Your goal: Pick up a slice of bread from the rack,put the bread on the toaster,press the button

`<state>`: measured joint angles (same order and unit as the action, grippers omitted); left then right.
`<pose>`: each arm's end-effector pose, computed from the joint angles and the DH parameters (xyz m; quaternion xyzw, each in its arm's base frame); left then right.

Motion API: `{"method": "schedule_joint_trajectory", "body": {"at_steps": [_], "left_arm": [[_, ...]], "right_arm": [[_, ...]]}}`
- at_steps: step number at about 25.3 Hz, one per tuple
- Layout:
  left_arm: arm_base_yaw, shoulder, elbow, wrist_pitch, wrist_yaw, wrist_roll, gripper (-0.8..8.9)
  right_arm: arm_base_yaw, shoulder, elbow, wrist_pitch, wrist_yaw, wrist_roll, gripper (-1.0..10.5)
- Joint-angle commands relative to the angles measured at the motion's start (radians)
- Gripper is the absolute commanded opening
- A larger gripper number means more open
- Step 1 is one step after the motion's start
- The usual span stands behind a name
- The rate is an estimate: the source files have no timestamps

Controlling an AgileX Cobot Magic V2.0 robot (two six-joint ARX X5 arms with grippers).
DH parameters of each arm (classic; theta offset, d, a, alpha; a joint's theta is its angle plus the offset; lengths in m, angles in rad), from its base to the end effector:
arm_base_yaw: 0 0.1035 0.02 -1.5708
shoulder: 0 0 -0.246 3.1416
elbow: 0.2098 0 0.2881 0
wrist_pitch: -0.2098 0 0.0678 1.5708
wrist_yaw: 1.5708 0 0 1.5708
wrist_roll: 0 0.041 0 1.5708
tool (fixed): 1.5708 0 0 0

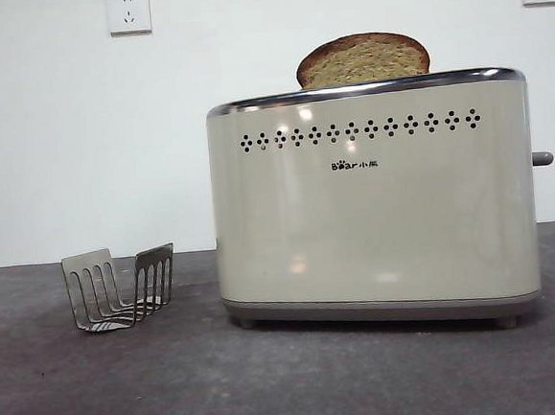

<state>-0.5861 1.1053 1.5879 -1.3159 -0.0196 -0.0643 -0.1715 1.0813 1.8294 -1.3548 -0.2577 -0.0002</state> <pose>0.1708 -0.1124 0.4267 0.0924 0.3943 -0.2430 0.8814 0.1578 -0.0167 0.4950 0.0635 0.2919 0.0411 0.9535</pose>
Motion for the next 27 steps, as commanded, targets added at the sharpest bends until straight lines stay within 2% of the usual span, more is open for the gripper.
{"method": "schedule_joint_trajectory", "body": {"at_steps": [1,4,9,11,13,15,18,20,27], "left_arm": [[0.092,-0.090,-0.103,0.055,0.001,0.032,-0.04],[0.190,-0.250,-0.369,0.346,0.004,0.034,-0.04],[0.388,-0.549,-0.918,1.022,-0.019,0.035,-0.04],[0.495,-0.699,-1.214,1.263,-0.032,0.035,-0.04],[0.553,-0.805,-1.403,1.274,-0.034,0.029,-0.04],[0.580,-0.870,-1.497,1.255,-0.031,0.019,-0.04],[0.594,-0.941,-1.517,1.196,-0.034,0.029,-0.04],[0.608,-0.972,-1.532,1.197,-0.033,0.064,-0.04],[0.609,-1.070,-1.581,1.146,0.001,0.082,-0.04]], "right_arm": [[0.001,0.040,-0.001,-0.019,0.005,-0.005,0.0],[0.001,0.095,-0.001,-0.019,0.005,-0.005,0.0],[0.001,0.197,-0.001,-0.019,0.005,-0.005,0.0],[0.001,0.264,-0.001,-0.019,0.005,-0.005,0.0],[0.001,0.324,-0.001,-0.019,0.005,-0.005,0.0],[0.001,0.379,-0.001,-0.019,0.005,-0.005,0.0],[0.001,0.451,-0.001,0.010,0.005,-0.005,0.0],[0.001,0.487,-0.001,0.056,0.005,-0.005,0.0],[0.001,0.540,-0.001,0.310,0.035,-0.005,0.0]]}}
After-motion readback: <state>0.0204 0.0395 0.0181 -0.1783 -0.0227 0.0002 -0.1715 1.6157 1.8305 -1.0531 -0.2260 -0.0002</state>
